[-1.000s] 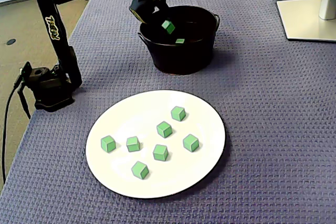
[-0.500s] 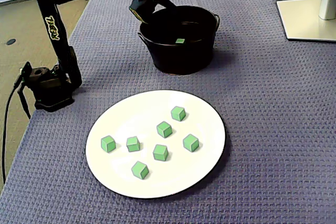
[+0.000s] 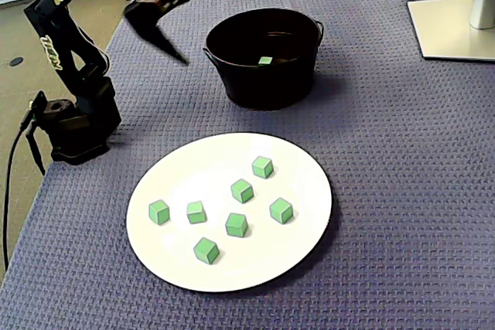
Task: Pick up the items on the white plate and put them in the black container.
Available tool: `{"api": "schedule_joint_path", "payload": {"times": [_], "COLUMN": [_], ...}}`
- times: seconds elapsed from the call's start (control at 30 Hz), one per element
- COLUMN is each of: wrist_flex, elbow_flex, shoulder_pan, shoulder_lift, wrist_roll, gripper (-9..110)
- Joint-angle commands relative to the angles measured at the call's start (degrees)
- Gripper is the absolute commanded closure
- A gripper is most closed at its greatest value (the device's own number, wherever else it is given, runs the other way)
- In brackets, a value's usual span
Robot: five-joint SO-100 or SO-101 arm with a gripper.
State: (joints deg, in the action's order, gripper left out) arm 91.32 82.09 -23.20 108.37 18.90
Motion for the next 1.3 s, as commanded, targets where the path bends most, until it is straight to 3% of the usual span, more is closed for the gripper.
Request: {"api": "schedule_joint_path", "payload": {"times": [0.0,0.23,0.4,0.7,1.03,1.27], "wrist_flex": [1.85,-9.84,-14.15,-25.75,-25.66,-26.28], "elbow_flex": [3.25,10.11,9.76,17.93,14.33,12.30], "shoulder_pan": [-16.44,-31.11,-35.77,-32.87,-29.36,-28.48], "shoulder_lift": [-0.44,-9.49,-18.98,-27.25,-30.41,-31.99], "wrist_roll": [1.76,3.34,-0.44,-6.15,-6.86,-6.59], "gripper": [20,33,43,57,83,88]}}
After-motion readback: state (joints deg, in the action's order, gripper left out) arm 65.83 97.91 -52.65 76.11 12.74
